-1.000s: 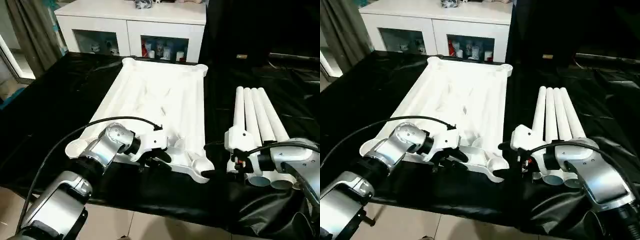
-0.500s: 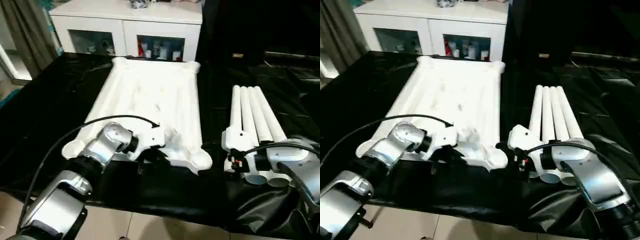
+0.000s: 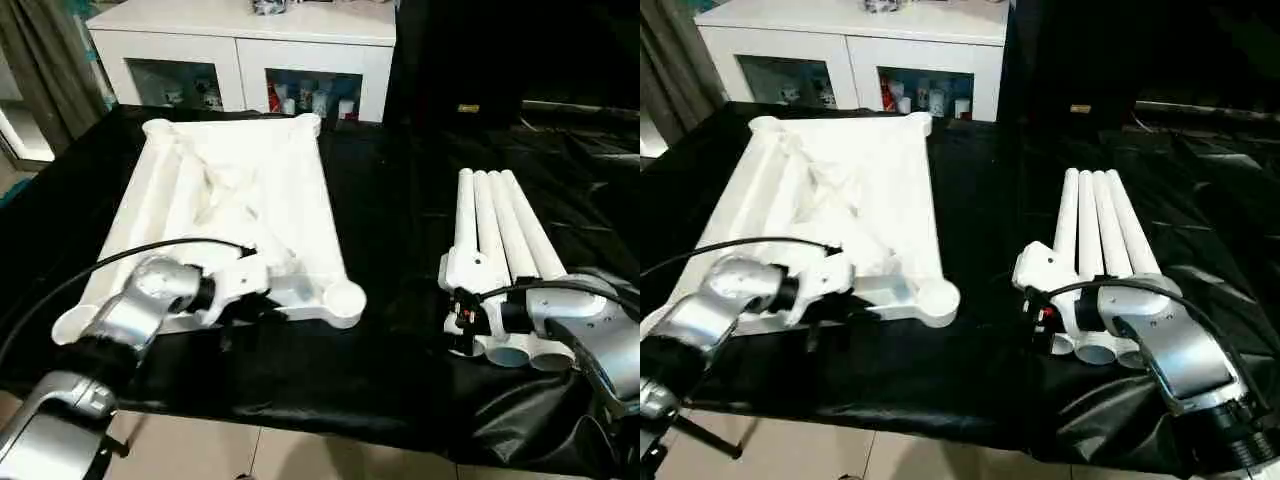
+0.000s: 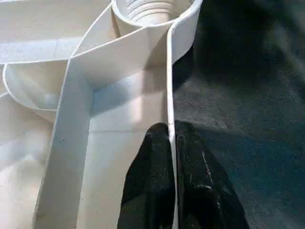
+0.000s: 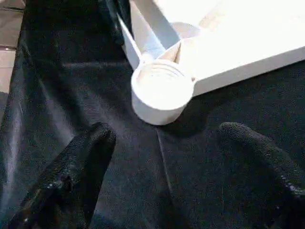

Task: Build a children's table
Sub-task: Move to table

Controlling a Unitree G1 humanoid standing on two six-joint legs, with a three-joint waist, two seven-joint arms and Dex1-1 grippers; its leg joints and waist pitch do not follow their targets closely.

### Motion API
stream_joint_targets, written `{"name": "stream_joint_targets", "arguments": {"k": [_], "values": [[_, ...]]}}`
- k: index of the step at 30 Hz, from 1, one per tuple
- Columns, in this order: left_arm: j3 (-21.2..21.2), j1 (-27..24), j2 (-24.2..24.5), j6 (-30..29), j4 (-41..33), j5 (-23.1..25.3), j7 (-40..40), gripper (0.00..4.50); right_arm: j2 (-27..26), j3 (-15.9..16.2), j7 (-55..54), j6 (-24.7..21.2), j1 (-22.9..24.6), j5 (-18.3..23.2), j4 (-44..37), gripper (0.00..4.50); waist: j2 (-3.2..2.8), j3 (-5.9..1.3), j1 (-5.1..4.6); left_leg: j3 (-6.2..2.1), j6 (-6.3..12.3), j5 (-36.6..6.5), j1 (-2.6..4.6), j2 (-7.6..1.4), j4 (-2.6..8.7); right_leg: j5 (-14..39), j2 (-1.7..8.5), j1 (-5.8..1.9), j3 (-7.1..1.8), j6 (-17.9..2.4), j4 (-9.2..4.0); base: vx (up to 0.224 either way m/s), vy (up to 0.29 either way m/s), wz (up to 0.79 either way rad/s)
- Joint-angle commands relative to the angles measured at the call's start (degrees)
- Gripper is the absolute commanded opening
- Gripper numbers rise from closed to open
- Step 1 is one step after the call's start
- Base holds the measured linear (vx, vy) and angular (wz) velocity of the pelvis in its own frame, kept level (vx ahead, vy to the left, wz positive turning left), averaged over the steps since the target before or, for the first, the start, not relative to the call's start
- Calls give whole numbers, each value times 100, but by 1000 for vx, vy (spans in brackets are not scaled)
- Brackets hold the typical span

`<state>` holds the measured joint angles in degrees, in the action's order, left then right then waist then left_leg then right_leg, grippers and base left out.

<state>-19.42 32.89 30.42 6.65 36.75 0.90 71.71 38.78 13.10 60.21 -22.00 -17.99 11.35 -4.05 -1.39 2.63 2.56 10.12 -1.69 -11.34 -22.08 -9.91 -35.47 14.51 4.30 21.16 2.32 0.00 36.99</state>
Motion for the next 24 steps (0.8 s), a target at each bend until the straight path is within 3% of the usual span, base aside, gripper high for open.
{"name": "stream_joint_targets", "arguments": {"k": [1,5,9,12,13,16,19,20,21,22,23,24], "values": [[99,-79,33,47,-181,-130,71,11,-10,22,-10,57,-62,-42,54,381,59,-322,45,-122,357,-690,116,-367,456,-382,446,-205,-254,-1646,-403,0,0,0],[118,-169,139,201,-331,-41,-85,11,-46,8,-5,103,-84,-82,100,381,63,-320,64,-117,398,-656,111,-365,452,-421,445,-200,-253,-1629,-401,0,0,0],[238,-193,162,-226,-507,-224,60,59,-43,-7,-10,117,-98,-65,127,381,57,-316,65,-118,340,-705,116,-365,461,-310,441,-198,-250,-1619,-405,0,0,0],[348,-217,149,-368,-680,-338,77,70,-40,-36,-24,116,-82,-47,108,381,48,-319,76,-113,329,-699,122,-364,456,-360,442,-195,-252,-1647,-402,0,0,0],[382,-224,151,-440,-748,-380,94,94,-46,-56,-39,105,-75,-34,98,381,55,-313,85,-111,328,-703,125,-366,461,-353,438,-189,-253,-1656,-405,0,0,0],[455,-226,161,-518,-887,-462,73,102,-80,-131,-90,56,-63,19,54,381,51,-308,103,-106,304,-756,128,-360,461,-262,434,-189,-255,-1638,-415,0,0,0],[606,-201,222,-719,-1150,-612,19,139,-325,-383,-612,-34,-127,18,7,381,55,-321,108,-107,264,-676,129,-353,462,-292,428,-183,-251,-1622,-395,0,0,0],[727,-190,262,-887,-1326,-747,-5,139,-487,-484,-1205,-145,-234,-251,11,381,37,-318,105,-109,253,-623,130,-353,462,-341,425,-181,-253,-1608,-390,0,0,0],[727,-190,262,-887,-1326,-747,-5,147,-487,-484,-1205,-145,-234,-251,11,381,37,-315,96,-108,219,-555,134,-350,471,-370,410,-171,-250,-1597,-386,0,0,0],[898,-202,261,-1158,-1628,-924,-101,160,-590,-438,-1684,-673,-422,-553,10,381,38,-325,85,-105,189,-554,137,-333,465,-390,397,-175,-242,-1597,-382,0,0,0],[930,-204,258,-1209,-1686,-956,-125,160,-608,-421,-1763,-779,-460,-608,10,381,32,-318,60,-104,126,-502,144,-323,476,-388,374,-170,-236,-1620,-367,0,0,0],[1009,-219,241,-1383,-1905,-1034,-219,181,-773,-437,-2057,-1442,-653,-667,59,381,35,-319,59,-107,104,-480,151,-324,477,-394,368,-172,-233,-1631,-367,0,0,0]]}}
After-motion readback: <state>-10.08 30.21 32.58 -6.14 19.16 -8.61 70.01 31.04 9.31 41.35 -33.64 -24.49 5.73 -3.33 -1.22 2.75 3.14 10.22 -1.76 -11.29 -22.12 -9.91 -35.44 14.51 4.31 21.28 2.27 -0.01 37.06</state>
